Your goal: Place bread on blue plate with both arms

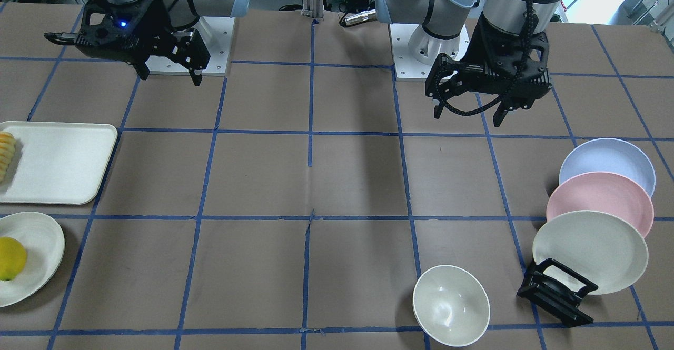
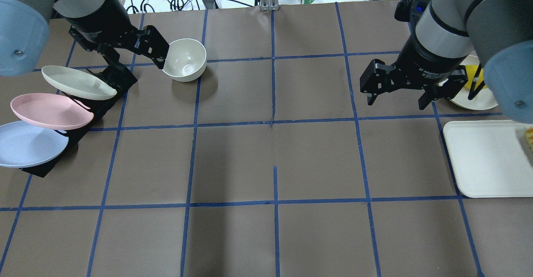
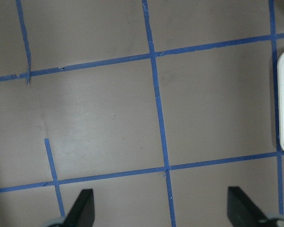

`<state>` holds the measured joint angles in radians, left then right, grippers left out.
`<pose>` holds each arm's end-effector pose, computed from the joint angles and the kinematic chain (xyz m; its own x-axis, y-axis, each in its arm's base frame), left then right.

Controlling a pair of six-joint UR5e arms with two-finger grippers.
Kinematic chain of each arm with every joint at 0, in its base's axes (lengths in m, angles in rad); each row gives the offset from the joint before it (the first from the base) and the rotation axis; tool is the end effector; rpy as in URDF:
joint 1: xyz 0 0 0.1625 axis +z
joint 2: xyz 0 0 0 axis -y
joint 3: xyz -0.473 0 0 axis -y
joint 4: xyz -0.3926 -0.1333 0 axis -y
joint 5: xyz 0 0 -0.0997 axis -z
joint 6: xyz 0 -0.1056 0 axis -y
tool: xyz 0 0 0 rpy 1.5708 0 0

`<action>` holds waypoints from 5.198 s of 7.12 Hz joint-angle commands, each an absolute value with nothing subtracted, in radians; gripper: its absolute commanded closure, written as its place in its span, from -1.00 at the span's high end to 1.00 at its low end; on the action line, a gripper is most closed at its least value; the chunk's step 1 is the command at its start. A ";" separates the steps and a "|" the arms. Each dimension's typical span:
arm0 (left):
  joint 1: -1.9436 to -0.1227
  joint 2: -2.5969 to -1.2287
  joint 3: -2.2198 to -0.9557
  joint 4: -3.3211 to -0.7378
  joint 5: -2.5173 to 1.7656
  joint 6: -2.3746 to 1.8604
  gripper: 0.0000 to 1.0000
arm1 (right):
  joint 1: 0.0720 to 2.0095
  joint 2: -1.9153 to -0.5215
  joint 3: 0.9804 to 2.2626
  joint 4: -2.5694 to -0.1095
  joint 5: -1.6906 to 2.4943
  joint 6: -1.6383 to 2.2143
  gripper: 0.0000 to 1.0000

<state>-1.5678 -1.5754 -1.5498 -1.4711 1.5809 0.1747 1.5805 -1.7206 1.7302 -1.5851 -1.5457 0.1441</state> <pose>-0.1307 -0.5064 0.5486 -0.9852 0.1685 -0.0300 0.1709 0.9789 -0.1123 0.1400 -0.4208 0.5213 -0.9907 0.1339 -0.0255 0.1339 0.9910 -0.0011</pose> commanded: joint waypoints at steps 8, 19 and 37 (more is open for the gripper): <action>-1.552 -1.568 -1.546 -1.471 1.585 0.183 1.00 | 1.568 -1.709 1.732 -1.588 -1.562 0.137 1.00; -0.793 -1.678 -1.638 -1.240 1.860 0.186 1.00 | 0.772 -1.505 1.871 -1.888 -1.684 -0.655 1.00; -0.630 -1.878 -1.740 -1.077 1.621 0.206 -1.00 | 0.689 -1.160 1.865 -2.207 -1.671 -0.882 -0.49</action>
